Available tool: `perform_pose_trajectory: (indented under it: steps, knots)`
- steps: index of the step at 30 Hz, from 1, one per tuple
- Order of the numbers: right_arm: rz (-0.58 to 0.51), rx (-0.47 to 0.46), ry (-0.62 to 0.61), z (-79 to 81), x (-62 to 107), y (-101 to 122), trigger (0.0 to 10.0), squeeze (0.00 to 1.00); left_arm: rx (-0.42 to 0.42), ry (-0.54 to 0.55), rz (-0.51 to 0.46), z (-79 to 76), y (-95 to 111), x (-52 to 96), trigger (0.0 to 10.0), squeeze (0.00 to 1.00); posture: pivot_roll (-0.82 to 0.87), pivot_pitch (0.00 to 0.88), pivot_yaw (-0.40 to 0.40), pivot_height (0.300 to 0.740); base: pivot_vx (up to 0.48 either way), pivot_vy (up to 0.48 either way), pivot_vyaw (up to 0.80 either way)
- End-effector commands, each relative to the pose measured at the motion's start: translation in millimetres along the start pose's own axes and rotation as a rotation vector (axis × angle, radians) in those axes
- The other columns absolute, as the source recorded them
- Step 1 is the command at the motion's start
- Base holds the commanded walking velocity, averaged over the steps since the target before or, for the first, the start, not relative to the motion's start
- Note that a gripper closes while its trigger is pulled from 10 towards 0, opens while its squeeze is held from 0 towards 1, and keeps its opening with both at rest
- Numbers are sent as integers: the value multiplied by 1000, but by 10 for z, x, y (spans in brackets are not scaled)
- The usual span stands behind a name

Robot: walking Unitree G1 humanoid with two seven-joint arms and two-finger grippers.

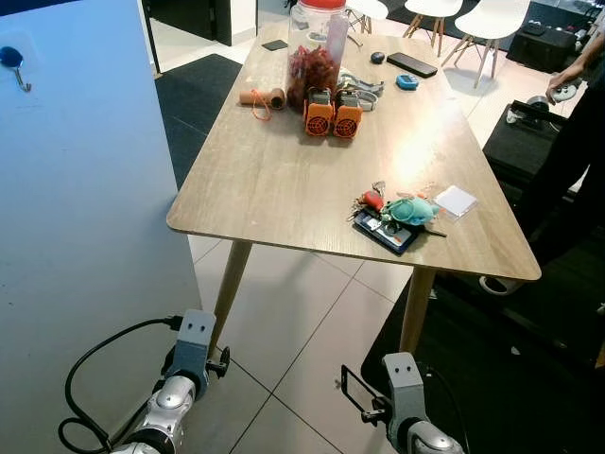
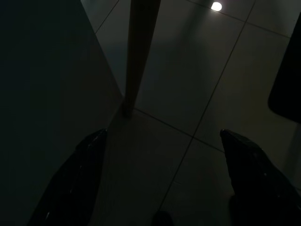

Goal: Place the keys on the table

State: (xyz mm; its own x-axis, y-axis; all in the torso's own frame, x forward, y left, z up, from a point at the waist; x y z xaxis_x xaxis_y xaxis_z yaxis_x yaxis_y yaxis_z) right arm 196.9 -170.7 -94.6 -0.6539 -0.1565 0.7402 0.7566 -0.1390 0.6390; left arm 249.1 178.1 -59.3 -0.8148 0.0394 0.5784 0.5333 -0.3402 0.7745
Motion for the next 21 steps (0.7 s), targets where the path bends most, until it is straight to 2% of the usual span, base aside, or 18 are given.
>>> perform_pose_trajectory:
  steps: [1,14,21]
  knots:
    - [9,-9,-13,-38,11,-19,10000,0,21,-7,-4,-51,-10,8,10000,0,81,3,-73,740,461,0,0]
    - [11,4,-11,-54,16,-15,10000,0,32,-7,-2,-64,-32,20,10000,0,78,5,-79,740,471,0,0]
    - [13,4,-9,-56,16,-15,10000,0,42,2,-18,-51,-37,34,10000,0,78,8,-80,740,0,0,0]
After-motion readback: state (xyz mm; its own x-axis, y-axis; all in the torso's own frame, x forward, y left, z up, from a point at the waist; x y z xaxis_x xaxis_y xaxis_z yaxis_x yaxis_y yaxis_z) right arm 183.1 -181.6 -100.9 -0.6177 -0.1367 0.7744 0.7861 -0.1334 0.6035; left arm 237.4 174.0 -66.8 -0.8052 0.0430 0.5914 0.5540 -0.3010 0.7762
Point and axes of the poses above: a point about 5 cm out from each wrist's last joint towards the gripper, its own x axis pointing back from the gripper into the wrist, its own y axis along the axis of the wrist's last joint, z = x × y, the point moved 2 cm from there along -x, pointing out of the wrist towards the gripper, and after that the axes turned 11 degrees about -x, right-handed, at the moved point
